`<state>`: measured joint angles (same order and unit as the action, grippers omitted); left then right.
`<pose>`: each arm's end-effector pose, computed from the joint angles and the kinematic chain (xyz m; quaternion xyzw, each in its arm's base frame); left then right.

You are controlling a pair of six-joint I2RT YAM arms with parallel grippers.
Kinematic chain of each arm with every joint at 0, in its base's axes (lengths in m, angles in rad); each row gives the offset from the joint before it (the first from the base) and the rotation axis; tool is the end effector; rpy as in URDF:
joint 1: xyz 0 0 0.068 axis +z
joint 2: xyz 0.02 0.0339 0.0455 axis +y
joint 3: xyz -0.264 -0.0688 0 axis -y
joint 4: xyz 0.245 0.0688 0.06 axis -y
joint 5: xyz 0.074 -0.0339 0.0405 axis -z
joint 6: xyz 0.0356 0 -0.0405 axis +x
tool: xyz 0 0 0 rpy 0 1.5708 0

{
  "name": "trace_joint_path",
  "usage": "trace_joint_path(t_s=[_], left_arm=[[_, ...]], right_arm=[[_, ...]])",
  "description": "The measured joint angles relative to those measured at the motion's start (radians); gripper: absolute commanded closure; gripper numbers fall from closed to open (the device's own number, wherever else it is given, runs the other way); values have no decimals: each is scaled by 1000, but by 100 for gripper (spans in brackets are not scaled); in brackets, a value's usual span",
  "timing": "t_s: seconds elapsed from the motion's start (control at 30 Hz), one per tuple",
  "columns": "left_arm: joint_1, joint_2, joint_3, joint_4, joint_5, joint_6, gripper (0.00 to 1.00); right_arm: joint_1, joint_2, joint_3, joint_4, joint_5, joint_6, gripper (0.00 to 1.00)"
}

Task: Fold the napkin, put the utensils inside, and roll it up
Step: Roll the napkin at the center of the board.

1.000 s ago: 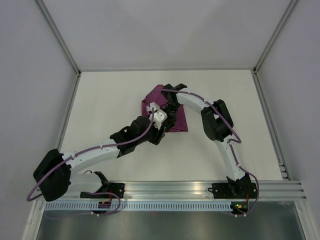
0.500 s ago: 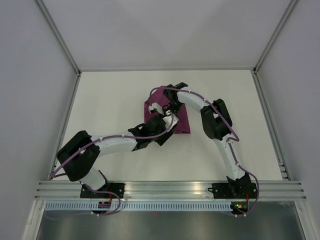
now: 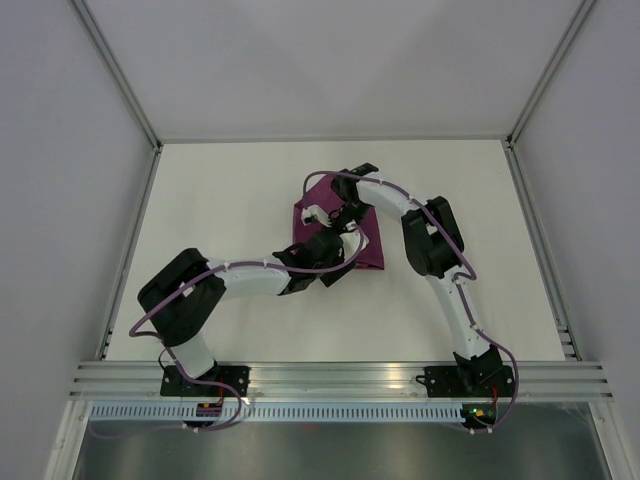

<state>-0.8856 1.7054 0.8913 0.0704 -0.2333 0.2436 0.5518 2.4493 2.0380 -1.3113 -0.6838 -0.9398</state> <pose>0.2261 -0.2636 0.1646 0.4471 0.7934 -0.0248 0.4124 0.3769 0.2584 0.1386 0.6188 -0.7073 -0.3418 0.0057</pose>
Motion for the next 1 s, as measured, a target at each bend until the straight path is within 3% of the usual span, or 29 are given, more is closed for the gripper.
trace_joint_path(t_s=[0.5, 1.0], left_arm=[[-5, 36, 19, 22, -5, 13, 30], [-6, 10, -148, 269, 57, 81, 30]], right_arm=[[-18, 23, 25, -62, 6, 11, 84], [-15, 31, 40, -77, 12, 3, 85]])
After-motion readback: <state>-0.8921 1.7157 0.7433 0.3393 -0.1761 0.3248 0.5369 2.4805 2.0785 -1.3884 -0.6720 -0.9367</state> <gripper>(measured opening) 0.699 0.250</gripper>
